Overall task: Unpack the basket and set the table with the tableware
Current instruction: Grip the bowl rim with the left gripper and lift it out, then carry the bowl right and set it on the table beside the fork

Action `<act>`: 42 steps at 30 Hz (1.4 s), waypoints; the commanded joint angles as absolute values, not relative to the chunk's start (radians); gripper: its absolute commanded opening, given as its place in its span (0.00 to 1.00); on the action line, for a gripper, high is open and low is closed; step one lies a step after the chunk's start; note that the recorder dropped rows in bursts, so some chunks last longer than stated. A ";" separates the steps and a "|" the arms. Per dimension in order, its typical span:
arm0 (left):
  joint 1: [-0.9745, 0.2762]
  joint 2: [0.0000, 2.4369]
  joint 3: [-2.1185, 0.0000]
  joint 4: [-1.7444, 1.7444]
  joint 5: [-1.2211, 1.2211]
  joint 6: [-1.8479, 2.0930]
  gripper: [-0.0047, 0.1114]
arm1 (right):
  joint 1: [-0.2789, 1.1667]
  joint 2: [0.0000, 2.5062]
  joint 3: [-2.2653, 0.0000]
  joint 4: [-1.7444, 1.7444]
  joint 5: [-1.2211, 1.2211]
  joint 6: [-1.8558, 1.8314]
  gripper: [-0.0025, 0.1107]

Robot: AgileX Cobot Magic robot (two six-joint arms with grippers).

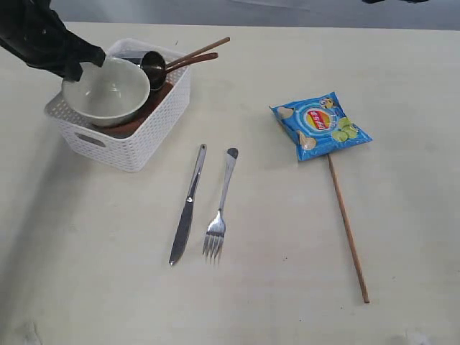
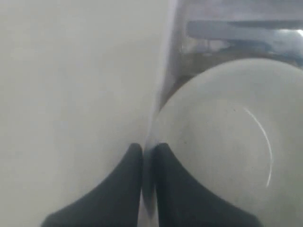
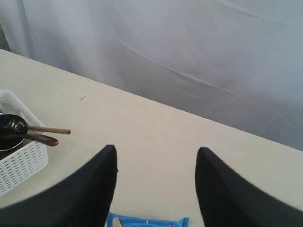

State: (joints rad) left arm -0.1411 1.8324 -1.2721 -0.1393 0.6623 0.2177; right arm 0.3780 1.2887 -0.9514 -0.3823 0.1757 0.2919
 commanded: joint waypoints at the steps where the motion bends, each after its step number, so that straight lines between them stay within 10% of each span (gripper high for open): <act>1: -0.138 1.832 -1.278 -0.163 0.661 0.215 0.04 | 0.371 1.290 -0.955 -0.395 0.165 0.283 0.46; 25: -0.138 1.650 -1.302 -0.255 0.790 0.279 0.04 | 0.371 1.290 -0.955 -0.395 0.162 0.283 0.46; 42: -0.174 1.646 -1.237 -0.987 1.023 0.862 0.04 | 0.371 1.290 -0.955 -0.395 0.169 0.283 0.46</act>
